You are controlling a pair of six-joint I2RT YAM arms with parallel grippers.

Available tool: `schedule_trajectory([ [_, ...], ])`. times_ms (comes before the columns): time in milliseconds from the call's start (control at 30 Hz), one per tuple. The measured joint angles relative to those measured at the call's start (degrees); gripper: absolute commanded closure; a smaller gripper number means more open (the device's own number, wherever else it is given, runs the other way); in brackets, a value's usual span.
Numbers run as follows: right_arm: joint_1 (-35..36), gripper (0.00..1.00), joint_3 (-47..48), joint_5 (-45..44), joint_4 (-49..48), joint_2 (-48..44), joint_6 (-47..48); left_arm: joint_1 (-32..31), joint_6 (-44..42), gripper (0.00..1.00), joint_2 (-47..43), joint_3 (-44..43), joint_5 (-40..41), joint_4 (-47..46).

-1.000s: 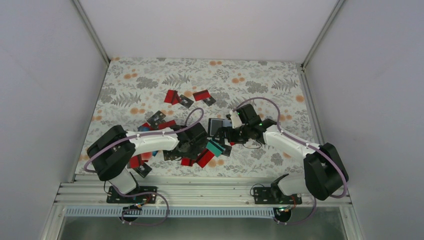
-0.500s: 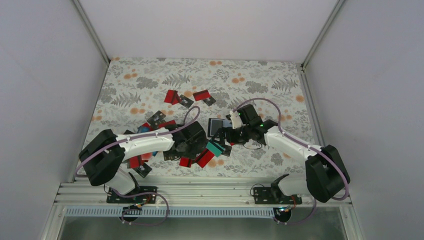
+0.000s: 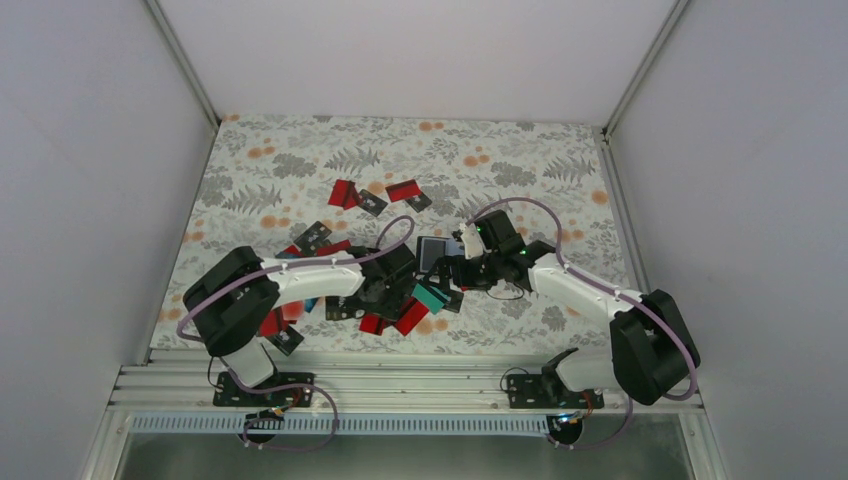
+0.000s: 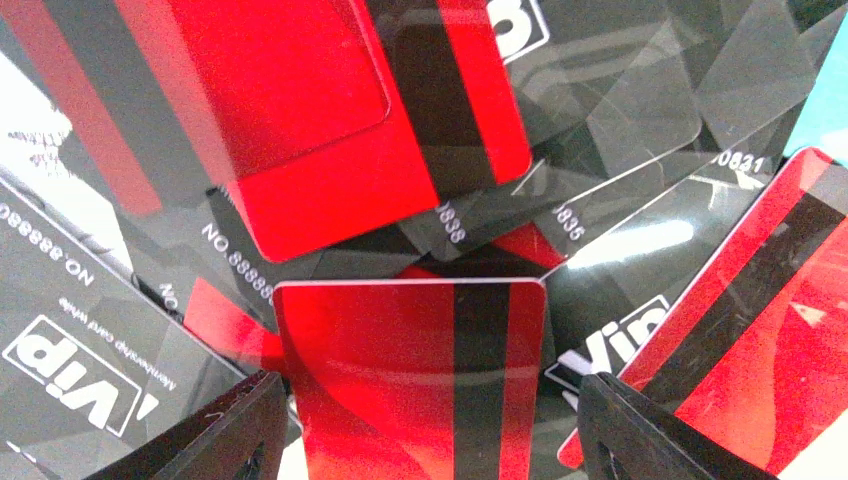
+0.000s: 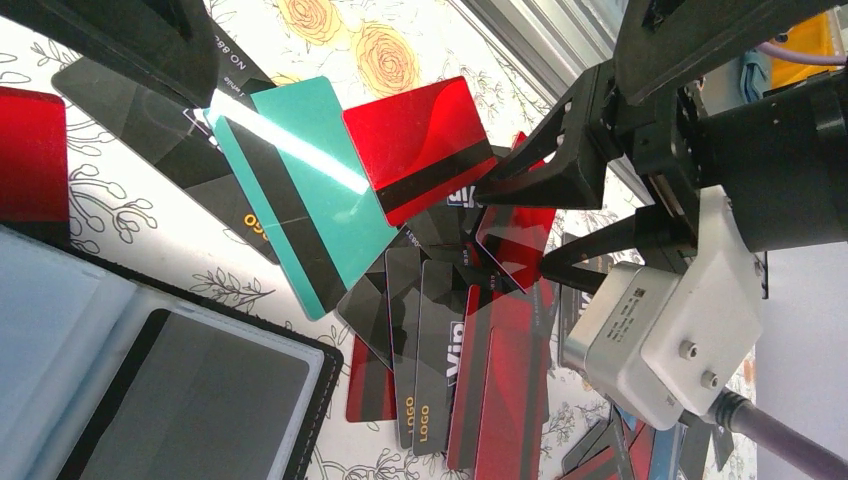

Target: Put the credit cards into the card holder

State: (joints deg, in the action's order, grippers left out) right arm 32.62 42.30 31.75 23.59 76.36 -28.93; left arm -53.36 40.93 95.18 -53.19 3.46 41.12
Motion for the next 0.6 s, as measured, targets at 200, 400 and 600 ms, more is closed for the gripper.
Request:
schedule_trajectory([
  [200,0.0,0.00,-0.2,0.0,0.0,0.0,0.0,0.2,0.1,0.40,-0.1,0.6,0.6,-0.4],
  [400,0.0,0.00,-0.2,0.0,0.0,0.0,0.0,0.2,0.2,0.49,-0.9,2.5,1.5,-1.9],
  [600,0.0,0.00,-0.2,0.0,0.0,0.0,0.0,0.2,0.2,0.49,-1.9,3.2,1.6,-2.9],
])
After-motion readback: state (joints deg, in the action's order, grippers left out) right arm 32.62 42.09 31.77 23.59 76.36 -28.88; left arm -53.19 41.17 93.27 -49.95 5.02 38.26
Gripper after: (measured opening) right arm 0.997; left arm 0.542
